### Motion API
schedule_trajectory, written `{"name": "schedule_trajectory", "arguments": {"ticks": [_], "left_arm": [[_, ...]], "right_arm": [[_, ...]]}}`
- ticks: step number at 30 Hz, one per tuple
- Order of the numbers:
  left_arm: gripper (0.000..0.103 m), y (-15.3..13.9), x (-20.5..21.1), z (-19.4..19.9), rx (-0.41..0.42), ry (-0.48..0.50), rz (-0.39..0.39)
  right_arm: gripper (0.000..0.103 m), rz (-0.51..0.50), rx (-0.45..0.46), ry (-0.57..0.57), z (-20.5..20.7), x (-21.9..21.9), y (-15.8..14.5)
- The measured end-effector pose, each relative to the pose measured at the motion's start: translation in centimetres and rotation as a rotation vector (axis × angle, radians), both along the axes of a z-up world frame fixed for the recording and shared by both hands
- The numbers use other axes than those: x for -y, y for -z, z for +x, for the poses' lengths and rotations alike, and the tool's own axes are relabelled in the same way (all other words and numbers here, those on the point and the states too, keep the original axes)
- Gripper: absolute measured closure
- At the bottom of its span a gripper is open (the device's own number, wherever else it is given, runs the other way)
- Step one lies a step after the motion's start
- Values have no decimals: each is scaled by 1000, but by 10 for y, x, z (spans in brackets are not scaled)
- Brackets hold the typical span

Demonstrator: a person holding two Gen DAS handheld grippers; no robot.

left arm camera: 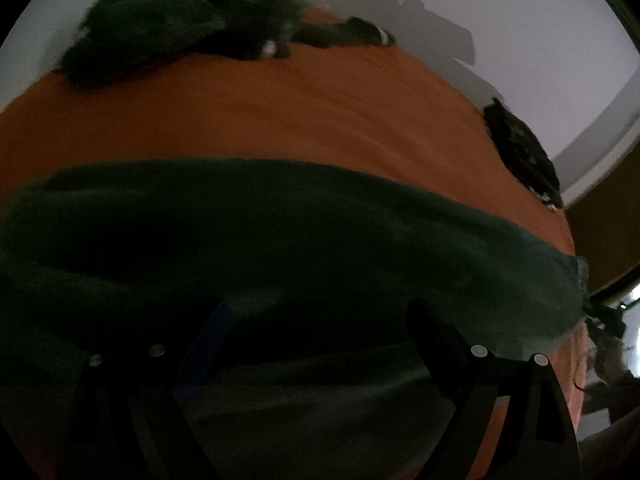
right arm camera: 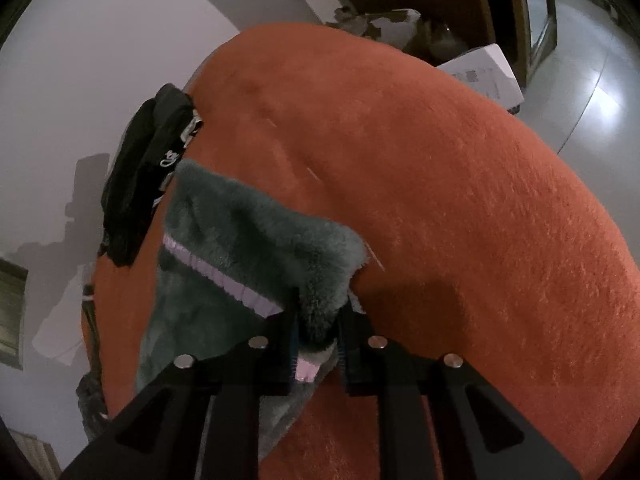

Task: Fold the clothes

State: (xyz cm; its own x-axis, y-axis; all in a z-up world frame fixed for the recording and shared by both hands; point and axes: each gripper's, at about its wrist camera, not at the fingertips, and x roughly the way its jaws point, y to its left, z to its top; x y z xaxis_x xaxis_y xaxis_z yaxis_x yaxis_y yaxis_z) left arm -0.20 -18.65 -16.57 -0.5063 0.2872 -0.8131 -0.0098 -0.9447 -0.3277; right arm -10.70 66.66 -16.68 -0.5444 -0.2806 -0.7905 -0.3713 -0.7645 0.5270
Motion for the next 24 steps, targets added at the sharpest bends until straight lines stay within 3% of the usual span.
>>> {"name": "schedule_trajectory", "arguments": {"ticks": [3, 6, 10, 14, 16, 18, 21, 24], "left_arm": [[12, -6, 16, 11, -13, -48, -32], [12, -10, 34, 18, -25, -98, -63], [12, -6, 54, 10, -44, -122, -135], [13, 26, 75, 3, 14, -178, -204], [12, 31, 75, 5, -6, -187, -203], [12, 28, 59, 1, -13, -174, -286], [12, 12, 39, -1, -49, -147, -352], [12, -13, 20, 2, -89, -172, -351]], "right_arm": [[70, 66, -20, 36, 12, 1, -23], [65, 97, -81, 59, 26, 0, -46], [62, 187, -182, -18, 33, 21, -67], [62, 206, -242, -144, 27, 60, -75], [62, 193, -235, -187, 24, 77, -76], [62, 150, -224, -208, 25, 92, -81], [62, 103, -255, -282, 27, 122, -96], [62, 105, -273, -360, 24, 150, -103]]}}
